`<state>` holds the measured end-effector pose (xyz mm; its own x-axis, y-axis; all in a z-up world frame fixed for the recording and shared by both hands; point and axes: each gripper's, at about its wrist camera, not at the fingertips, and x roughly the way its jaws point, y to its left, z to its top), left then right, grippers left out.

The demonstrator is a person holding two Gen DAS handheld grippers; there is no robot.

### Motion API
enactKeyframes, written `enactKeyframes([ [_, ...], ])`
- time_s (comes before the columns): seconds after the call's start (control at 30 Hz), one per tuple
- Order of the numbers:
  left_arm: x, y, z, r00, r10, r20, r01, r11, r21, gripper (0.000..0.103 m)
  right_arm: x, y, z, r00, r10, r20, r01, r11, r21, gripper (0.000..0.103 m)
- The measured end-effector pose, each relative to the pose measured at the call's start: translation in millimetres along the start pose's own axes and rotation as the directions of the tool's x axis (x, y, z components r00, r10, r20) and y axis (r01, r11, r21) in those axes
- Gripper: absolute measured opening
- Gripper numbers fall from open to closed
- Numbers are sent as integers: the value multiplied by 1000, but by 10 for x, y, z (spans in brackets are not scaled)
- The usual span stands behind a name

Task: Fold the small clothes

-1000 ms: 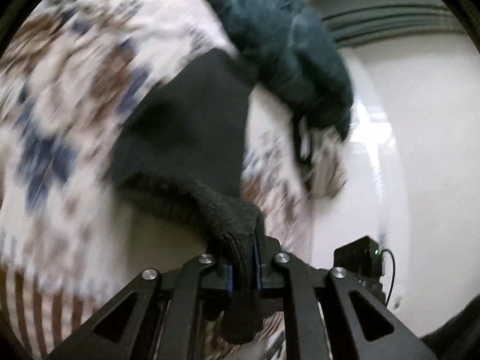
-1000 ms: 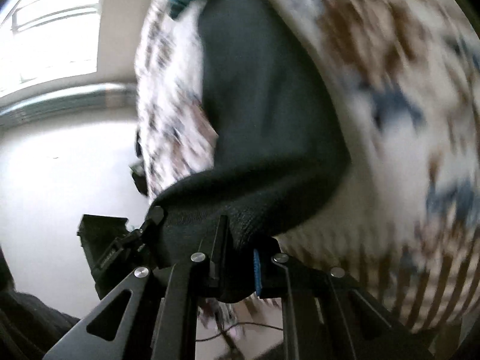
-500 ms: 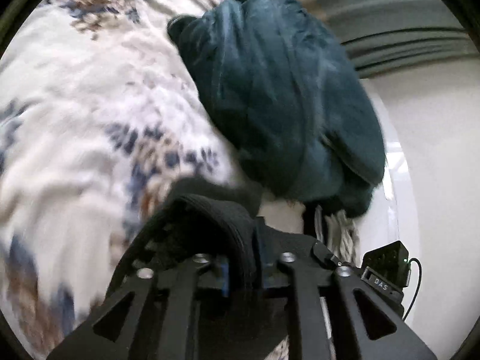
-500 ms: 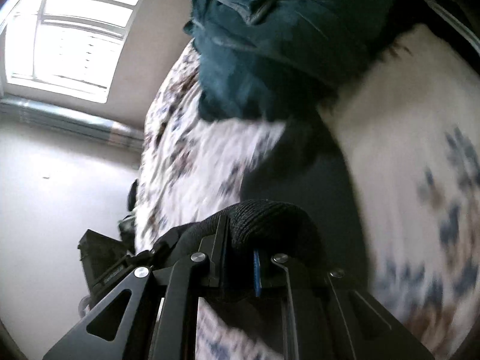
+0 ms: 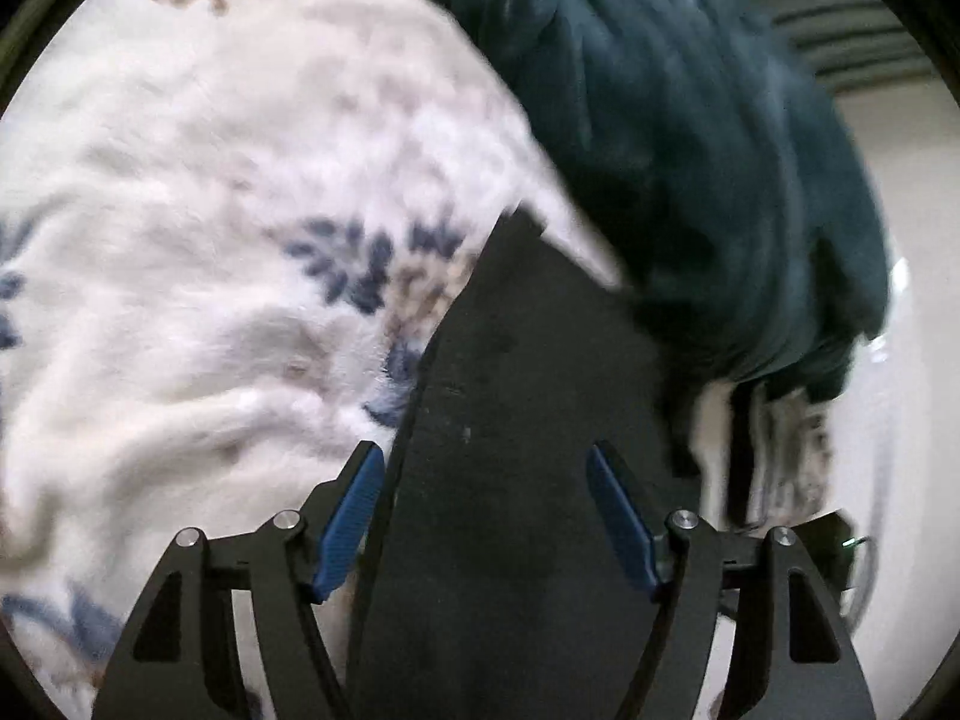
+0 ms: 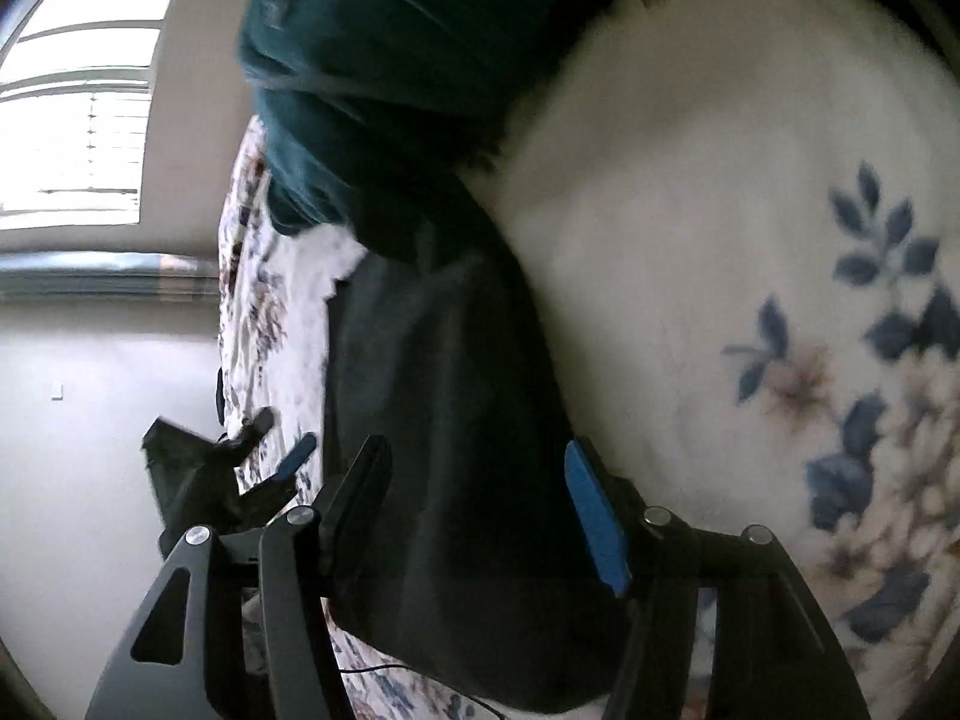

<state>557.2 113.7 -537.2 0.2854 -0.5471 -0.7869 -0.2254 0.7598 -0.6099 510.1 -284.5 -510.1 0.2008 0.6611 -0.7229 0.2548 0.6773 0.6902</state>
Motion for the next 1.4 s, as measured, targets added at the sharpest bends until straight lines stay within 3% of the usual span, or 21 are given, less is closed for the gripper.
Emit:
enactKeyframes([
  [0.07,131,-90,34,1000,14,3,-14,999,44,56,146,-14,63,1000,27,2,-27,999,17,62],
  [0.1,148,-172,48,1000,9,20,-11,996,87,23,201,3,104,999,50,4,-50,999,17,62],
  [0.13,140,-245,49,999,43,27,-46,991,124,15,264,43,148,998,70,2,-70,997,8,62],
  [0.17,123,-280,59,998,46,40,-52,989,142,14,323,100,198,999,48,3,-48,999,-9,50],
  [0.2,84,-284,65,996,61,64,-70,986,151,13,359,162,239,1000,2,18,-1,999,-36,16],
  [0.23,90,-250,76,992,108,68,-117,981,153,13,372,196,273,998,-44,36,46,997,-60,7],
  [0.33,170,-45,156,998,68,-7,-67,996,57,20,320,36,387,986,-121,111,122,992,-4,7],
  [0.4,11,-48,155,997,74,-1,-74,997,33,38,403,-59,434,990,-129,53,128,992,19,7],
  [0.43,-158,-88,118,997,70,25,-71,996,49,40,407,-52,429,993,-114,25,113,993,16,7],
  [0.47,-398,-122,25,997,26,66,-31,997,66,47,374,-40,418,995,-98,15,98,995,11,17],
  [0.53,-781,-113,-207,991,-19,130,13,999,51,73,222,6,348,998,-65,-10,65,998,-21,42],
  [0.57,-1013,-78,-442,985,-55,166,51,998,28,81,144,20,305,999,-47,-16,47,998,-37,59],
  [0.6,-1149,-36,-651,980,-69,186,69,998,3,82,41,47,247,999,-26,-23,24,998,-56,69],
  [0.73,-1345,174,-1507,977,-52,205,88,982,-168,82,-204,-85,-89,995,-6,-97,-2,996,-89,75],
  [0.87,-1112,318,-2139,968,-141,206,206,916,-345,82,-262,-294,-357,986,-24,-164,10,996,-88,96],
  [0.93,-787,279,-2330,958,-216,188,276,872,-405,82,-220,-368,-408,984,-15,-180,-2,996,-90,96],
  [1.0,-602,206,-2357,955,-229,189,289,863,-415,82,-141,-371,-350,984,-6,-181,-11,996,-91,96],
  [1.07,-383,142,-2344,937,-276,216,344,843,-414,82,16,-320,-237,983,11,-186,-31,994,-102,96],
  [1.2,61,55,-2227,934,-260,246,346,831,-436,82,395,-207,120,973,69,-219,-95,989,-112,96],
  [1.33,91,84,-2192,900,-205,385,387,784,-486,80,823,-60,431,960,53,-275,-96,985,-145,97],
  [1.4,40,91,-2183,894,-159,418,373,781,-501,48,989,26,503,954,37,-298,-89,983,-161,98],
])
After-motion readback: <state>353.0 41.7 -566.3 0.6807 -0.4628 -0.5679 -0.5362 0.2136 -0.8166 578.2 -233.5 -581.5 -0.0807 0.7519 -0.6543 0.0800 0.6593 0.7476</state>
